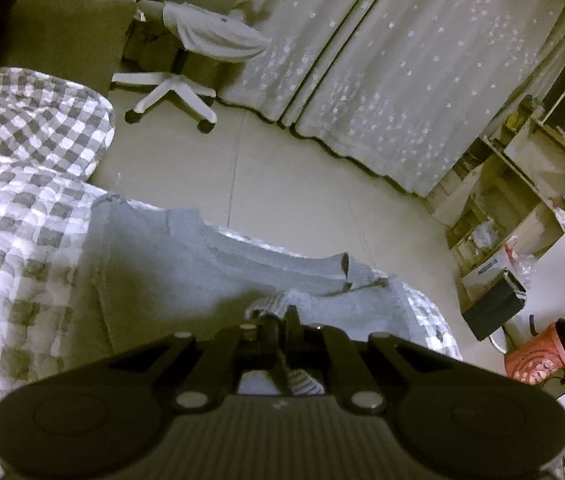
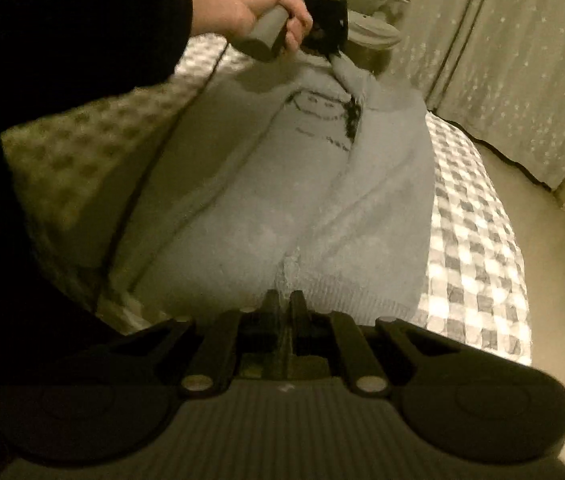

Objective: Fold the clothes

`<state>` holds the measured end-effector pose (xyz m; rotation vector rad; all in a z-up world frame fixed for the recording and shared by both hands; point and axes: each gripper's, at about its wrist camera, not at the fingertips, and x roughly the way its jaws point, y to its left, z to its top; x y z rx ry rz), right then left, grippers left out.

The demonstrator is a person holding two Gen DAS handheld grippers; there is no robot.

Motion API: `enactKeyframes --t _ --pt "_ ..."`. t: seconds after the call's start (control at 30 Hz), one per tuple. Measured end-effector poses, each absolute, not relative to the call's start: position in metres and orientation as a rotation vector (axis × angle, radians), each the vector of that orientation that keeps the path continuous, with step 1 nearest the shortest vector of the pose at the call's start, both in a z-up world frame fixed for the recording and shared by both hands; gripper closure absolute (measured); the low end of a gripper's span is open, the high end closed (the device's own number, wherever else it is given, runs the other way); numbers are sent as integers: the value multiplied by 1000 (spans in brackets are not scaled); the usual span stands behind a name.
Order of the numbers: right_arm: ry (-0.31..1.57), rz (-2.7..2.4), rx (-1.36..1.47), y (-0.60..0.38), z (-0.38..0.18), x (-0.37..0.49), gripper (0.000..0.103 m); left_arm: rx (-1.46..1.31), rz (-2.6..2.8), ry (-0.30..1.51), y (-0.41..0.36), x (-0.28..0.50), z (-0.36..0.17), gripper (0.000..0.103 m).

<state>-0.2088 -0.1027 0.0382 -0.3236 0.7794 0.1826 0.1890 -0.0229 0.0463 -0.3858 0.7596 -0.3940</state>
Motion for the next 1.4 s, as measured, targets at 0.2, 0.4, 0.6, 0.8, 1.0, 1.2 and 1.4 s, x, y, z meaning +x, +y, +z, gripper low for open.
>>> enactKeyframes --t 0.2,0.4,0.6,0.8,1.0,1.2,1.4 --pt "769 176 -309 -112 50 -218 97 -400 -398 696 -16 189 53 101" --pt "800 181 -370 -105 34 -212 92 -347 -367 710 -16 188 46 101" --pt "808 204 -305 -111 39 -213 92 -314 -373 700 -17 185 45 101" --pt "839 270 -297 -113 34 -219 86 -369 -361 735 -3 182 50 99" --pt "790 363 -159 -139 54 -225 86 -341 -327 740 14 128 76 99" --pt "715 430 -84 -169 72 -217 86 -306 -292 745 30 70 104 99" --pt "766 400 -10 -174 63 -167 86 -301 -270 755 49 -15 98 95"
